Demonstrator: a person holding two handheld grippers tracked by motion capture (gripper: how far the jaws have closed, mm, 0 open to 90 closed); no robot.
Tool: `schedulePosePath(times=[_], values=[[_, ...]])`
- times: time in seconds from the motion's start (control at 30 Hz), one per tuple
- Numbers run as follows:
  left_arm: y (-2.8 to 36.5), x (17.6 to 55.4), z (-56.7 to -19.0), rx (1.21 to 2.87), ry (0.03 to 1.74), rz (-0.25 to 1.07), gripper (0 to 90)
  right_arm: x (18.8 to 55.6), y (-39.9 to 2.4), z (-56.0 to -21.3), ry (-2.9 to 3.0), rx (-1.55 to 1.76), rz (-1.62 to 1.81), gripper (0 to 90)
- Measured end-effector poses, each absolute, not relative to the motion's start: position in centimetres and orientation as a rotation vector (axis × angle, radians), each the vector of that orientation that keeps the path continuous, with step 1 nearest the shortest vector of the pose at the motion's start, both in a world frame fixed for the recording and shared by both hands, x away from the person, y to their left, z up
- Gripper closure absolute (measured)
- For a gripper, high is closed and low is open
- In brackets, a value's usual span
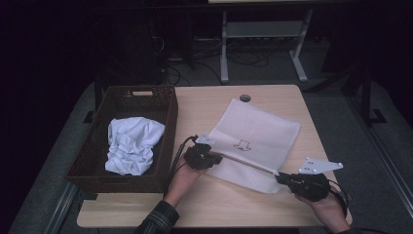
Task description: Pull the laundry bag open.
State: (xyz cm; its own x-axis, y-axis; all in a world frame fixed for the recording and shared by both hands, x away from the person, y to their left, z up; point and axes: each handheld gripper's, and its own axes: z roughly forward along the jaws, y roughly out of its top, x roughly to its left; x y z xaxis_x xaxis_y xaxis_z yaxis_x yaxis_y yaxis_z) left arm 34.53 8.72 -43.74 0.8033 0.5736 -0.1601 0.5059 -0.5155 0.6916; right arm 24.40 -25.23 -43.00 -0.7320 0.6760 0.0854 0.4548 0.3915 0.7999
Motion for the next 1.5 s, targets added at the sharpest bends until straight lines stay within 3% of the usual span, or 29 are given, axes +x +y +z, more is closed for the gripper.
schedulePosePath(times=[0.47,0.5,0.57,0.73,0.77,0.87,1.0,1.5], values=[[9.1,35.0,-44.1,2.199,0.822,0.106,87.7,24.4,-25.6,-42.9,2.384,1.020,1.243,83.9],[9.2,35.1,-44.2,2.219,0.845,0.155,87.7,24.4,-25.7,-42.9,2.380,1.020,1.236,83.9],[9.6,35.3,-44.2,2.182,0.850,0.092,87.7,24.4,-26.1,-43.0,2.375,1.027,1.235,83.9],[9.2,35.2,-44.2,2.209,0.853,0.148,87.7,24.3,-26.3,-42.9,2.370,1.030,1.228,83.9],[9.3,35.2,-44.2,2.236,0.868,0.216,87.7,24.3,-26.3,-42.9,2.368,1.032,1.223,83.9],[10.1,35.6,-44.4,2.181,0.898,0.136,87.7,24.2,-27.0,-42.9,2.351,1.059,1.224,83.9],[9.9,35.6,-44.5,2.221,0.904,0.219,87.7,24.2,-27.7,-42.9,2.333,1.076,1.213,83.9],[9.7,36.6,-44.5,2.226,0.925,0.238,87.4,24.1,-29.7,-42.8,2.283,1.129,1.197,83.6]])
